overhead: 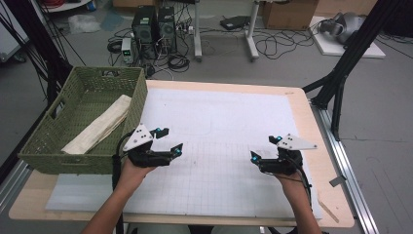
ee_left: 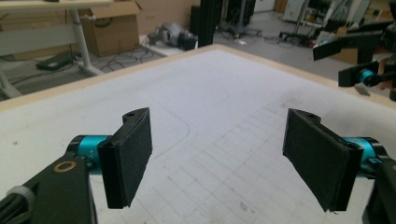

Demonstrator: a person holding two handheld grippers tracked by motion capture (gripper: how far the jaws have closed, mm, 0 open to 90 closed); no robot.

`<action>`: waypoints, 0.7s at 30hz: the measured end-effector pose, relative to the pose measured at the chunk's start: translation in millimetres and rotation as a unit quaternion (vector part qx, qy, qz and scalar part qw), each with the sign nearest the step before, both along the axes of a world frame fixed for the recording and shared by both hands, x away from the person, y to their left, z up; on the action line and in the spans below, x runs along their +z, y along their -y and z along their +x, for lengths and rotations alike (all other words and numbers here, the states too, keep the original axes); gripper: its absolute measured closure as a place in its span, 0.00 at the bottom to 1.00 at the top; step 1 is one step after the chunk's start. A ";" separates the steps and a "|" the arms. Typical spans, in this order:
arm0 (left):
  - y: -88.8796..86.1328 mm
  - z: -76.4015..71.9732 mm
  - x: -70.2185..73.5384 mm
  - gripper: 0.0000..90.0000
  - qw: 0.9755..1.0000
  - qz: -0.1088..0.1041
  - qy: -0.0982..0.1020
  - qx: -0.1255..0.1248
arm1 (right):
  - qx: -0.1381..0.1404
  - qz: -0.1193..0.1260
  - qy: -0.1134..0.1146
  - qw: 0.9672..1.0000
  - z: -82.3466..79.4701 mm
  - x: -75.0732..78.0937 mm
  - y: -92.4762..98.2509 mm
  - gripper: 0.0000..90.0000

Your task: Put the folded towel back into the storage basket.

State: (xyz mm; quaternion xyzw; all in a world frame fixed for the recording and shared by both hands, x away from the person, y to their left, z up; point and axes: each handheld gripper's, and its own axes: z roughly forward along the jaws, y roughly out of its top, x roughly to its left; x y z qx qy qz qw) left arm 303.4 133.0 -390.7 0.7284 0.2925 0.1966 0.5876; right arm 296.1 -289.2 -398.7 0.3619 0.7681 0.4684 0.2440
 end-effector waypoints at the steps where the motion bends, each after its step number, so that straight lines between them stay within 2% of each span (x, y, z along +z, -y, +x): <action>1: -0.1 -0.4 -1.2 0.27 1.000 -0.002 -0.001 0.000 | -0.003 0.001 -0.001 1.000 -1.2 -1.4 1.2 0.13; 6: -0.1 -2.7 -9.5 0.27 1.000 0.006 -0.008 0.001 | -0.012 0.004 0.000 1.000 -4.9 -4.7 6.2 0.13; 9: -1.4 -5.0 -11.8 0.27 1.000 0.005 -0.001 0.004 | -0.018 0.001 -0.001 1.000 -7.0 -7.3 7.4 0.13; 13: -1.4 -6.6 -14.2 0.27 1.000 0.004 -0.005 0.006 | -0.017 -0.007 -0.001 1.000 -8.1 -8.3 6.9 0.13; 17: -0.1 -8.5 -16.0 0.27 1.000 0.008 -0.005 0.002 | -0.015 -0.005 0.005 1.000 -8.6 -6.4 5.7 0.13; 21: -1.0 -9.1 -16.0 0.27 1.000 0.009 -0.005 0.005 | -0.016 -0.004 0.001 1.000 -8.8 -6.5 5.8 0.13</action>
